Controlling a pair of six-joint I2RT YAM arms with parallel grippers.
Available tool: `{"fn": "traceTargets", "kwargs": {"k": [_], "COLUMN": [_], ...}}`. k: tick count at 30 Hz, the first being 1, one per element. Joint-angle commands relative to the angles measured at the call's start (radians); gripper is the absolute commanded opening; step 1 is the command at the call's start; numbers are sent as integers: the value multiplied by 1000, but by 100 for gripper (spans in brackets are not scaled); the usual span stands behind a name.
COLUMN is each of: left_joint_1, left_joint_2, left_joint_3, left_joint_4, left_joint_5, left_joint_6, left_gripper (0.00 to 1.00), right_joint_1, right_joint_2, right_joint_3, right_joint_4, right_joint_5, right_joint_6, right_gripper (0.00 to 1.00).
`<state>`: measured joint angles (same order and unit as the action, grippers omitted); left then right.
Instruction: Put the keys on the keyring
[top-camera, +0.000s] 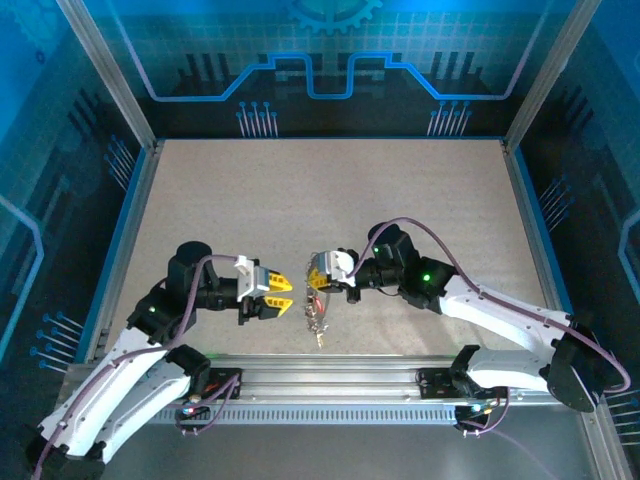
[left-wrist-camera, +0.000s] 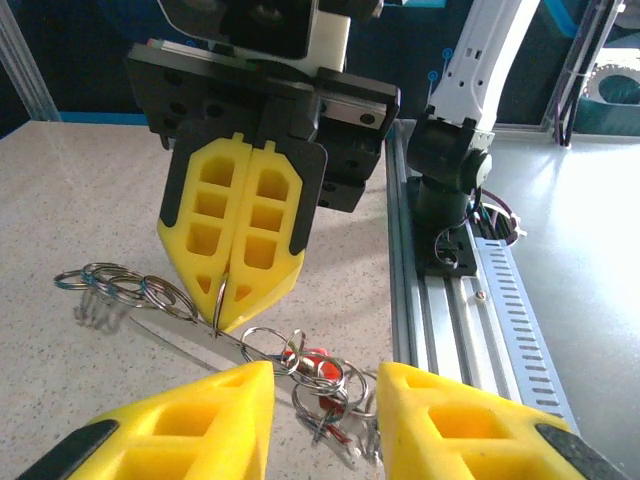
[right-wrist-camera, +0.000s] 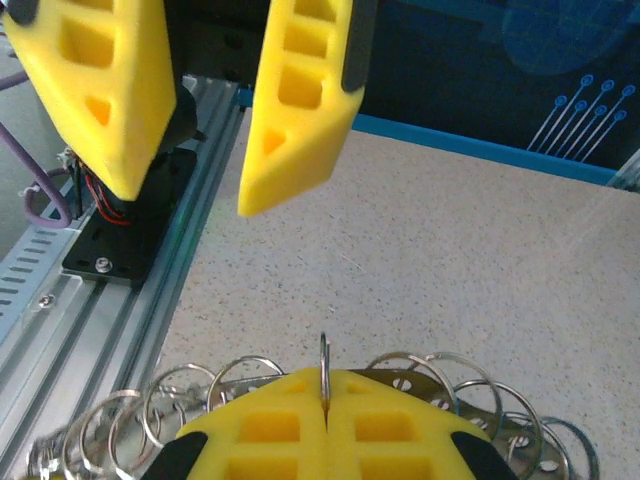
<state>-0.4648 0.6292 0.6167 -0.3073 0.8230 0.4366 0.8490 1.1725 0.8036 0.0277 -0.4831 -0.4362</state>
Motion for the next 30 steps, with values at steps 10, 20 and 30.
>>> {"fn": "traceTargets", "kwargs": {"k": [10,20,30], "left_joint_1": [-59,-73,-79], "left_joint_2": [5,40,41], "left_joint_3": [-31,-20,-24], "left_joint_4": [77,77,105], "left_joint_5": [-87,-97,-126], "left_joint_6": [109,118,130], "left_gripper": [33,22,21], "right_joint_1": [51,62,76], "right_joint_2": [-34,-30,-18], "right_joint_3": [-10,-3,7], "right_joint_4": [98,95,81], "right_joint_5": [-31,-57,-54], "right_joint_6": [-27,-16,-16], "right_gripper": [0,0,0]}}
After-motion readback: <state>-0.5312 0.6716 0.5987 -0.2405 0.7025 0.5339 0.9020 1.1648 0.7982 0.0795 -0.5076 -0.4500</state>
